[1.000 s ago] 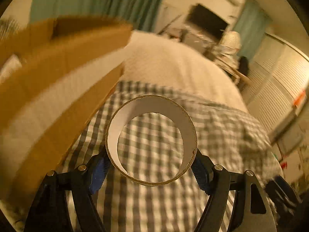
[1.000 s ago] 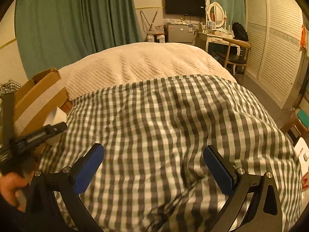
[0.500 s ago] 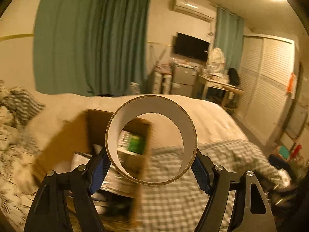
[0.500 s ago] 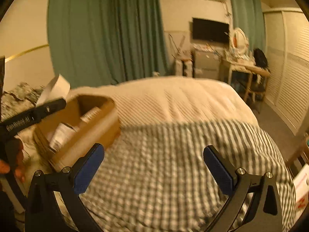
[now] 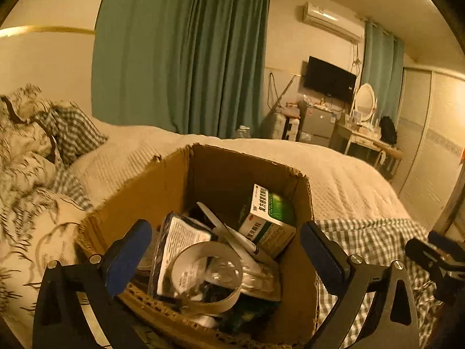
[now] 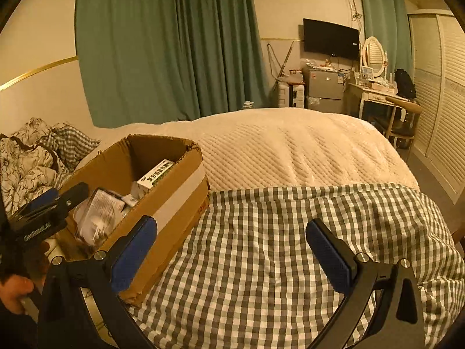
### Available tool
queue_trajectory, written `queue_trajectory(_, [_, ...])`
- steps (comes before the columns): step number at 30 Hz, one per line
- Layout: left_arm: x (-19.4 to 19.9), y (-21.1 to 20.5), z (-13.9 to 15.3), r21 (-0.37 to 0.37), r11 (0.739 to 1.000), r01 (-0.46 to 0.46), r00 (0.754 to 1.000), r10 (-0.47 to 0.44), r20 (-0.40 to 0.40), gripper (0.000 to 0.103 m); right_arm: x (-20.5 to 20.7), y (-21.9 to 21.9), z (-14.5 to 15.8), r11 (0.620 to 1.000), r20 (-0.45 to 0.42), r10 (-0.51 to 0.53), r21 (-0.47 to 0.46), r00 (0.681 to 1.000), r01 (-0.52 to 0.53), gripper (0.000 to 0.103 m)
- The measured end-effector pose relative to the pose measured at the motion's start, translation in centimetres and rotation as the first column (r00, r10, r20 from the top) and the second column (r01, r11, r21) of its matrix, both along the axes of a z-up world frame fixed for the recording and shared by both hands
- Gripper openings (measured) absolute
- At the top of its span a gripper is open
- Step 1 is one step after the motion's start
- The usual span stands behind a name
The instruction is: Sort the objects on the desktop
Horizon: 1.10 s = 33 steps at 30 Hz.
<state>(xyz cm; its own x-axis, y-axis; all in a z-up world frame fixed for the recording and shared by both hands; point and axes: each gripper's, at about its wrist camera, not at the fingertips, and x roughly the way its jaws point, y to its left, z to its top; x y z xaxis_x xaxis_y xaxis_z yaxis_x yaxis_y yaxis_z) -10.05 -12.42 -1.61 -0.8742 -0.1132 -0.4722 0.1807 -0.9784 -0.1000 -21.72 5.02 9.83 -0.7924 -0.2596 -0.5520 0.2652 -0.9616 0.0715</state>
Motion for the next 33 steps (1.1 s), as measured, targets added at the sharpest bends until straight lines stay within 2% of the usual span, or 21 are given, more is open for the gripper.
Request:
queue_trajectory(5, [1.4,1.7,0.7,-0.049,0.999,-0.018,0.999,0.020,0.034,0.103,1.4,-0.2,0.6,0.999,-0.007,-0.041,0.025,0.999,0.041,0.102])
queue_trajectory(9, [2.4,3.0,1.5,-0.105,0.994,-0.030,0.999,0.032,0.011,0.103,2.3,0.6,1.0,0.998,0.007,-0.067,0.004,0.998,0.067,0.102])
queue_trajectory(12, [3.0,3.8,2.1,-0.104,0.994,-0.018,1.000,0.018,-0.005,0.103,2.8,1.5,0.9,0.994,0.017,-0.107,-0.016,0.994,0.107,0.102])
queue_trajectory(19, [3.2,5.1,2.1,-0.137,0.991,-0.002,1.000,0.001,-0.005,0.103,2.9,2.0,0.6,0.993,0.022,-0.118,-0.024,0.993,0.118,0.102])
queue_trajectory(25, [3.1,4.6,1.7,-0.109,0.993,-0.034,0.999,0.034,0.000,0.103,2.8,1.3,0.1,0.994,0.018,-0.110,-0.002,0.994,0.110,0.102])
queue_trajectory(28, [2.6,4.0,1.3,-0.094,0.994,-0.048,0.997,0.053,0.059,0.103,2.9,1.0,-0.2,0.994,0.019,-0.107,0.011,0.994,0.106,0.102])
queue_trajectory(30, [2.3,3.3,0.8,-0.050,0.998,-0.049,0.994,0.054,0.096,0.103,3.0,0.8,-0.2,0.994,0.016,-0.105,0.018,0.994,0.104,0.102])
queue_trajectory(33, [2.4,2.6,0.6,0.025,0.999,-0.022,0.994,0.019,0.110,0.103,3.1,0.6,-0.2,0.994,0.008,-0.105,0.032,0.994,0.105,0.102])
